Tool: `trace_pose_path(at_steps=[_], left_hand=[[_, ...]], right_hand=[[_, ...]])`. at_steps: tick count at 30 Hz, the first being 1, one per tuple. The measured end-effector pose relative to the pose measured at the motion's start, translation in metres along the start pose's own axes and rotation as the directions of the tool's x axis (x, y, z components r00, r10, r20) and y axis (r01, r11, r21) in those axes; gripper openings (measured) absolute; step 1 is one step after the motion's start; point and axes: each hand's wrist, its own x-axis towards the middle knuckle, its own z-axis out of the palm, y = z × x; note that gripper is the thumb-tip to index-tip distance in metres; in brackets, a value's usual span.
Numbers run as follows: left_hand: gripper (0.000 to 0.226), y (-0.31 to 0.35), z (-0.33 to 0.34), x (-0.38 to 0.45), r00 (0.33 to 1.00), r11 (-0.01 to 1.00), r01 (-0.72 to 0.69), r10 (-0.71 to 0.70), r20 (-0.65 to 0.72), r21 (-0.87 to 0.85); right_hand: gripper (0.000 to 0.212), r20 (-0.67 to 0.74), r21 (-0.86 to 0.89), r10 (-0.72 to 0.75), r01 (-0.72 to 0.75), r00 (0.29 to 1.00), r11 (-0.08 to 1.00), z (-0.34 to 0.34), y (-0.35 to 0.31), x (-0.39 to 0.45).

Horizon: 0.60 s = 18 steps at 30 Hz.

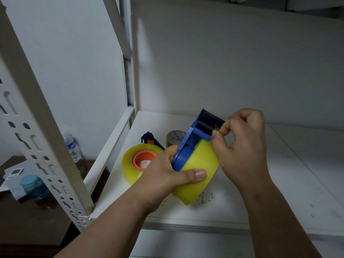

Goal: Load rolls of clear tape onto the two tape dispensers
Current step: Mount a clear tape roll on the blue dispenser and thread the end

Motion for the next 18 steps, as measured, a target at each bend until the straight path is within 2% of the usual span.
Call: trace_pose_path(at_steps=[3,8,12,18], left_hand=[[0.046,-0.0001,0.0016,0.0016,0.995,1.0,-0.025,0.024,-0.095,-0.004],[0.038,-0.0024,-0.0001,0.0021,0.993,1.0,-0.025,0.023,-0.115,-0.016],[0.04,-0.0035,-0.001,0.0039,0.992,1.0,-0.013,0.013,-0.127,0.0],[0.053,0.0001,-0.0045,0.0055,0.996,0.998,0.034,-0.03,-0.089,0.047]], right_hand=[[0.015,-0.011,0.011,0.005,-0.005,1.0,1.0,0.0005,0.001,-0.0028],[0.015,0.084,-0.004,0.024,-0.023,0.996,1.0,-0.001,-0.0002,-0.003],[0.015,0.15,-0.027,0.032,-0.028,0.988,0.999,-0.0038,-0.0005,-0.0006],[0.015,0.098,-0.105,-0.057,0.067,0.994,0.992,0.0006,-0.0001,0.0006]])
